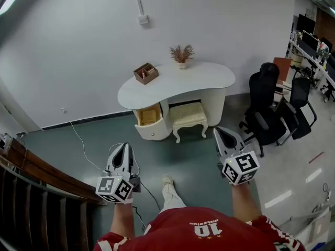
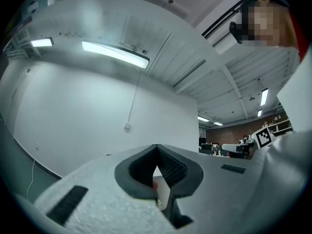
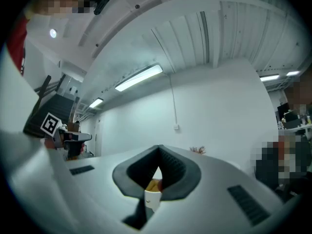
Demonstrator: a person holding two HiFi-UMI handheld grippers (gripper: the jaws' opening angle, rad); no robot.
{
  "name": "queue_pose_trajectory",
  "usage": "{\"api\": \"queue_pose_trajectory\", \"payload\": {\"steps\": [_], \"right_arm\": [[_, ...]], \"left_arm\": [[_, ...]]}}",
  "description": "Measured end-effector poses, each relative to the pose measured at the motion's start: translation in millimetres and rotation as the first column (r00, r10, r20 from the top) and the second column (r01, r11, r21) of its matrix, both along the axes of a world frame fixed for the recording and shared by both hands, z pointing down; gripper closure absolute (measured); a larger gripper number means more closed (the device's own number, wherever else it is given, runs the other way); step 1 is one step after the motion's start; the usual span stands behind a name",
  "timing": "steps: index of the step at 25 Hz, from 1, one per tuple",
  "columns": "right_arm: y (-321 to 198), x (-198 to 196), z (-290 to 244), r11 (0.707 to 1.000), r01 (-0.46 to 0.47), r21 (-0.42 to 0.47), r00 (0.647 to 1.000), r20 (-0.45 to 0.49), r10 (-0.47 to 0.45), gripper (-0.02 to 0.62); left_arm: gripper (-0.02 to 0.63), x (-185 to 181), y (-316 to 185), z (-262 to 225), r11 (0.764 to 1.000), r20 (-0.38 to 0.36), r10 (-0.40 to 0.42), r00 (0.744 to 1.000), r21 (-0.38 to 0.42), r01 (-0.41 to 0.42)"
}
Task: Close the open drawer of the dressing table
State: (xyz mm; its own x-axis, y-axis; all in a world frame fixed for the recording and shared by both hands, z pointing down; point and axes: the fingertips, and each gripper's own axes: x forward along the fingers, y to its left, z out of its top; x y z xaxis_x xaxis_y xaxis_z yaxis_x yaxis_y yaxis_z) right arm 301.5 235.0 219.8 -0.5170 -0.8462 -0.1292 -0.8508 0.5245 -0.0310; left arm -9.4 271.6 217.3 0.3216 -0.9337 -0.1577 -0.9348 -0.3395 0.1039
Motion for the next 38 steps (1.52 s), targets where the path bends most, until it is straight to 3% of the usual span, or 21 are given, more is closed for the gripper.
{"api": "queue_pose_trajectory", "payload": {"steps": [5,15,19,23,28,35,38], "right_arm": [[-3.1,0.6,-4.7,0.999,0.049,-0.009,0.996,0.08,-0.048,0.591],[-59.8,-11.2,-7.5,0.995,0.084,-0.054,0.994,0.075,-0.079,0.591],[-95.2,-24.8,-8.2,0.994,0.086,-0.064,0.995,0.048,-0.083,0.591],[-141.3,-51.0,-15.8,0.996,0.077,-0.046,0.997,0.024,-0.075,0.591],[-208.1,-93.9,-35.9,0.998,0.06,-0.017,0.998,0.011,-0.06,0.591],[-273.2,-161.9,-40.3,0.995,0.092,-0.03,0.996,0.002,-0.092,0.591],[-282.6,-180.3,-34.0,0.993,0.113,-0.039,0.993,-0.024,-0.114,0.591]], "left_arm": [[0.606,4.8,-7.2,8.7,0.999,-0.009,0.007,1.0,-0.039,-0.007],[0.606,-13.6,-53.5,16.3,0.996,0.046,-0.028,0.999,-0.08,0.032],[0.606,-27.7,-87.2,31.1,0.994,0.013,-0.039,0.999,-0.104,0.04],[0.604,-47.5,-131.5,28.4,0.997,-0.05,-0.021,0.999,-0.078,0.018],[0.604,-83.9,-194.4,15.7,0.999,0.006,-0.027,1.0,-0.025,0.027],[0.604,-119.2,-261.7,13.9,0.999,0.115,0.038,0.993,0.01,-0.039],[0.604,-127.5,-282.4,21.8,0.999,0.107,0.037,0.994,-0.01,-0.036]]}}
